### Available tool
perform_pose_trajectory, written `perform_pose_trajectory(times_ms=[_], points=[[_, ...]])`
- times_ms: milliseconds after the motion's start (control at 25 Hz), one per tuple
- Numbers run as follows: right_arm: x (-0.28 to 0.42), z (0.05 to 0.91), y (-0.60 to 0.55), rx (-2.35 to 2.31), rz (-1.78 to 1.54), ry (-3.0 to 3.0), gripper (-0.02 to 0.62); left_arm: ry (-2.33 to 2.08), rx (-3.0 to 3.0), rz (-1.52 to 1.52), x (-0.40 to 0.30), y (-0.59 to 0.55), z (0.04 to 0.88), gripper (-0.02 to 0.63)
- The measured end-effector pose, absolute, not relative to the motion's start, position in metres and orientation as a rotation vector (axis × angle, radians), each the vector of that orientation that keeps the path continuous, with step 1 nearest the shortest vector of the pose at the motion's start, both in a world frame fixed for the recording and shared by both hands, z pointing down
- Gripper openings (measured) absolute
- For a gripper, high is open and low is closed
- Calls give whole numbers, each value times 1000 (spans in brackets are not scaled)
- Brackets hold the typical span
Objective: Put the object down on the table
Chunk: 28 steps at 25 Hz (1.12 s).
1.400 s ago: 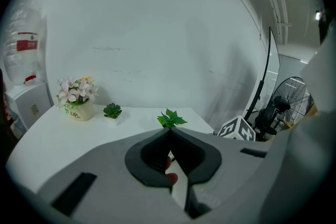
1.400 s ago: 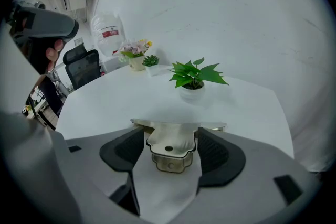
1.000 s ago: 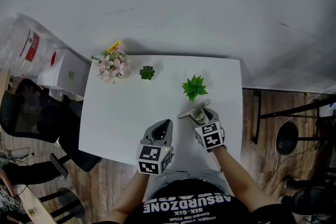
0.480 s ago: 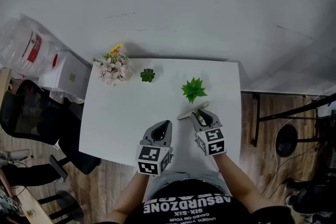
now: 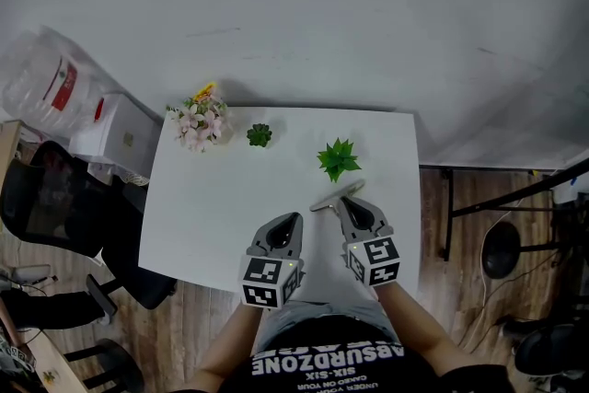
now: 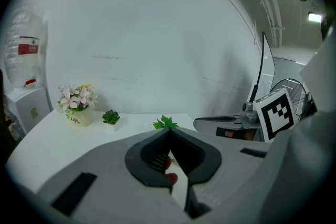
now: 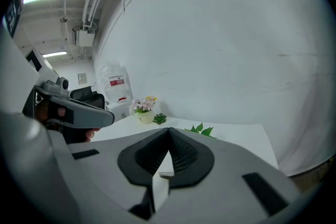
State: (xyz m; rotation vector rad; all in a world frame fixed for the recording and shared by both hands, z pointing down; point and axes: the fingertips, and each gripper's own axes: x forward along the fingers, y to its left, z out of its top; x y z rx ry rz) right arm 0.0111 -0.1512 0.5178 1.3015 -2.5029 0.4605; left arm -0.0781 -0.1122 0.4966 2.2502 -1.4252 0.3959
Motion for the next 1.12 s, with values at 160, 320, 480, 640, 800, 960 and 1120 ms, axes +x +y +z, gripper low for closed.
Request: perform_pose_trajectory(times_ms=[160,320,480,640,800,960,1120], points=[[10,508,-143,1298,434,-2515,-2,-1416,2255,392,-75,-106,495,1],[8,500,-136,1302,419,-2529,-2,-1409,2263,381,-73,-100,491,1],[7,497,-130,1301,407,-2531,-2,-1407,2270,381,-72,-95,490,1],[7,494,-121,1302,397,-2532,-2,-1406,2281,374,-70,-87,487,2],[6,493,-116,1300,391,-2533,-2,-1416,2290,370,-71,-84,484,1],[5,493,-111,1294,385,-2535,-2,-1419,2281,371,-74,-79,485,1],[5,492,-107,1296,381,-2531,-2,-1430,2290,363,-76,-76,481,2]])
